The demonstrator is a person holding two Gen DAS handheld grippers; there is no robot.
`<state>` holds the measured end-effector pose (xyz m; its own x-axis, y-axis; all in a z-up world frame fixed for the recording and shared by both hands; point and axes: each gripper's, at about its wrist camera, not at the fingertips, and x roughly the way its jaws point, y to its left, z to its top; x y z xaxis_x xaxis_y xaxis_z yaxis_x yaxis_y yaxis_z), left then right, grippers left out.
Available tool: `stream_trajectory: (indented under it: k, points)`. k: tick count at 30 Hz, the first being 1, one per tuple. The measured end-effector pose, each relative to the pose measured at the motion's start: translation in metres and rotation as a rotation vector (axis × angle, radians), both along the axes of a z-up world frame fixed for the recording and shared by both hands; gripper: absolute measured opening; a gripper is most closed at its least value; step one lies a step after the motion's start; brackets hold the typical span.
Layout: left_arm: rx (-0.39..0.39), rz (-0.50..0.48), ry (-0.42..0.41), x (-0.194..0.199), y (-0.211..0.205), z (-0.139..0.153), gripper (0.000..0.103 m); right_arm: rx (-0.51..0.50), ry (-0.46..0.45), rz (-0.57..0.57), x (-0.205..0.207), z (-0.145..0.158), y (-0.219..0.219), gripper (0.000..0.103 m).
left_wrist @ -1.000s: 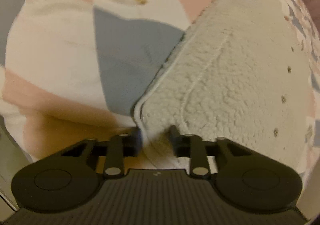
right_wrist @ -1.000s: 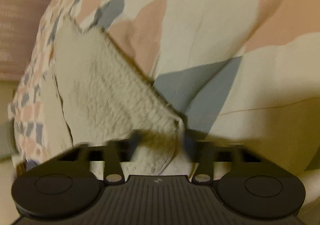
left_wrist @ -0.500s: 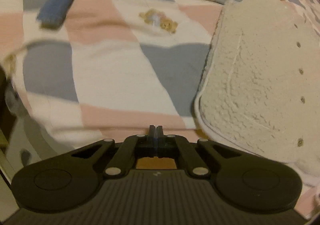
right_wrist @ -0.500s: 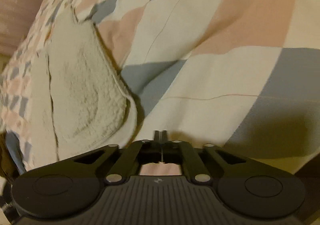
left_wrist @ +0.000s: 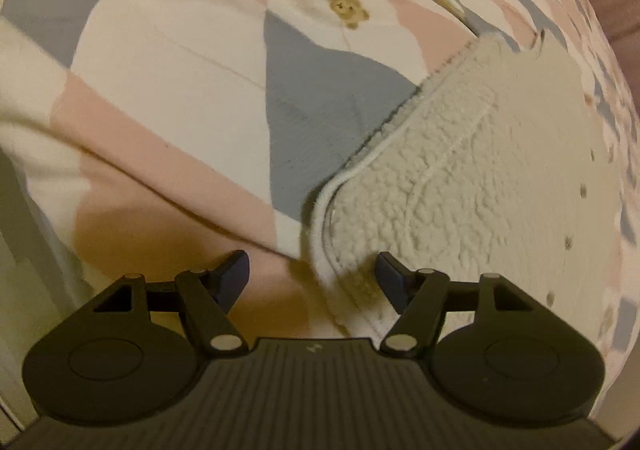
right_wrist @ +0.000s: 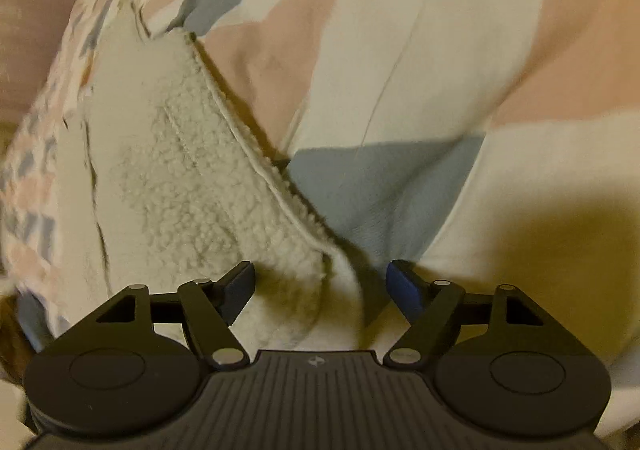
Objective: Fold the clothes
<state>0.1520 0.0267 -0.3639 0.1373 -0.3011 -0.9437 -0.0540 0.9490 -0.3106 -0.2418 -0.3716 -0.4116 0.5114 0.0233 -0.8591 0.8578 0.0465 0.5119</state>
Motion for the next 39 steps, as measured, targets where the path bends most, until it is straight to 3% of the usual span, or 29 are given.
stream_trajectory:
  k: [1,2,3,5,8,11,14,16,18,21,23,26,27,28,30,33,37,39]
  points:
    - [-0.011,-0.003,-0.001,0.000,-0.002,-0.001,0.051,0.007,-0.014,0.006,-0.001,0.002,0.001,0.037]
    - [-0.029,-0.016,0.005,0.002,-0.006,-0.002,0.031,0.014,-0.028,0.012,-0.002,0.003,0.002,0.023]
    - [-0.043,-0.031,0.008,0.004,-0.010,-0.001,0.019,0.021,-0.042,0.017,-0.002,0.005,0.003,0.021]
    - [-0.012,-0.088,-0.027,0.007,-0.017,0.008,0.010,0.035,-0.070,0.029,-0.004,0.008,0.006,0.013]
    - [0.013,-0.215,-0.089,0.004,-0.020,0.027,0.008,0.018,-0.100,0.017,-0.017,0.026,0.011,0.009]
    - [-0.022,-0.266,-0.145,-0.009,-0.006,0.045,0.007,-0.004,-0.127,0.019,-0.036,0.049,0.017,0.006]
    - [-0.029,-0.284,-0.171,-0.023,0.014,0.052,0.006,0.014,-0.090,0.027,-0.045,0.043,0.027,0.006]
    - [0.022,-0.316,-0.165,-0.029,0.017,0.041,0.007,0.032,-0.054,0.033,-0.049,0.034,0.035,0.006]
    - [0.140,-0.368,-0.154,-0.035,0.009,0.023,0.008,0.050,-0.018,0.040,-0.053,0.025,0.042,0.008]
    - [0.323,-0.494,-0.210,-0.046,-0.013,0.024,0.016,0.013,0.084,0.080,-0.046,0.029,0.047,0.028]
    - [0.402,-0.548,-0.284,-0.055,-0.024,0.042,0.016,-0.107,0.200,0.180,-0.033,0.052,0.050,0.043]
    - [0.389,-0.581,-0.407,-0.069,-0.037,0.077,0.017,-0.382,0.328,0.330,-0.013,0.092,0.061,0.041]
    - [0.367,-0.602,-0.438,-0.073,-0.043,0.084,0.019,-0.449,0.340,0.373,-0.005,0.103,0.064,0.041]
    - [0.352,-0.626,-0.458,-0.077,-0.051,0.086,0.021,-0.472,0.296,0.403,0.003,0.107,0.067,0.041]
    - [0.326,-0.670,-0.456,-0.083,-0.069,0.078,0.031,-0.459,0.212,0.455,0.021,0.105,0.073,0.041]
    - [0.362,-0.738,-0.370,-0.088,-0.087,0.040,0.033,-0.387,0.135,0.542,0.045,0.079,0.088,0.039]
    - [0.427,-0.783,-0.325,-0.096,-0.081,0.011,0.036,-0.294,0.187,0.562,0.041,0.057,0.099,0.038]
    - [0.427,-0.752,-0.297,-0.097,-0.068,0.019,0.039,-0.261,0.208,0.533,0.029,0.061,0.099,0.038]
